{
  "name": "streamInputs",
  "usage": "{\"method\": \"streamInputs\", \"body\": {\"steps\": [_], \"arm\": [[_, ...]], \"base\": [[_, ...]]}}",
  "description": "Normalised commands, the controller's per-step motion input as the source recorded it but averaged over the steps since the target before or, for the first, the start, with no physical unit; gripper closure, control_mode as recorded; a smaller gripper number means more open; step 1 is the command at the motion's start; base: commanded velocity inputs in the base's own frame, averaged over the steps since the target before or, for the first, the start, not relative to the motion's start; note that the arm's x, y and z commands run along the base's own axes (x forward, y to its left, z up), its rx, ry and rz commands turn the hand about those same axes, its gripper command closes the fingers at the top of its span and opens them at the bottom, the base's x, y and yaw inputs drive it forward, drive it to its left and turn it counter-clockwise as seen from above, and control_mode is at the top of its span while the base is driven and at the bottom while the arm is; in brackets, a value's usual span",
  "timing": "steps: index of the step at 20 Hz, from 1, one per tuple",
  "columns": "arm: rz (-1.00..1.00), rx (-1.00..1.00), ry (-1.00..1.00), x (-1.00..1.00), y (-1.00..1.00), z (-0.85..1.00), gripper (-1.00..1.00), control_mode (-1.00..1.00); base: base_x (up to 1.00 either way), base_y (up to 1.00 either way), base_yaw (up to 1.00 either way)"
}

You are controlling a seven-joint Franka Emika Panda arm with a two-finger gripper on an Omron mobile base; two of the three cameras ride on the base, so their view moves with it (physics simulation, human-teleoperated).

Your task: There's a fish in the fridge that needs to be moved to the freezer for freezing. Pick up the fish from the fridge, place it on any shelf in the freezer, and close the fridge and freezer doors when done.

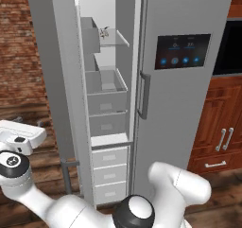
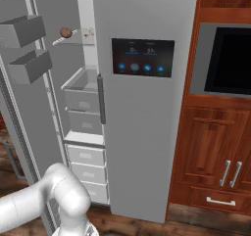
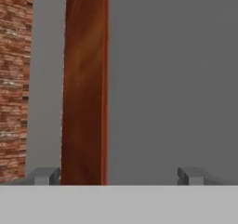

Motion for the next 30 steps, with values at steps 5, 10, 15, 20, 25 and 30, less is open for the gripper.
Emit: {"method": "streamInputs", "body": {"steps": [5, 10, 15, 20, 25, 30], "arm": [[0.00, 0.07, 0.12, 0.16, -0.02, -0.46, -1.00, -1.00], [0.00, 0.06, 0.05, 0.18, -0.24, -0.30, -1.00, -1.00], [0.00, 0.01, 0.01, 0.34, -0.27, -0.12, -1.00, -1.00], [0.00, 0.00, 0.05, 0.29, -0.20, -0.07, -1.00, -1.00], [0.00, 0.00, 0.05, 0.21, -0.31, -0.06, -1.00, -1.00], [0.00, 0.00, 0.05, 0.29, -0.32, -0.08, -1.00, -1.00]], "base": [[0.00, 0.00, 0.00], [0.00, 0.00, 0.00], [0.00, 0.00, 0.00], [0.00, 0.00, 0.00], [0.00, 0.00, 0.00], [0.00, 0.00, 0.00]]}}
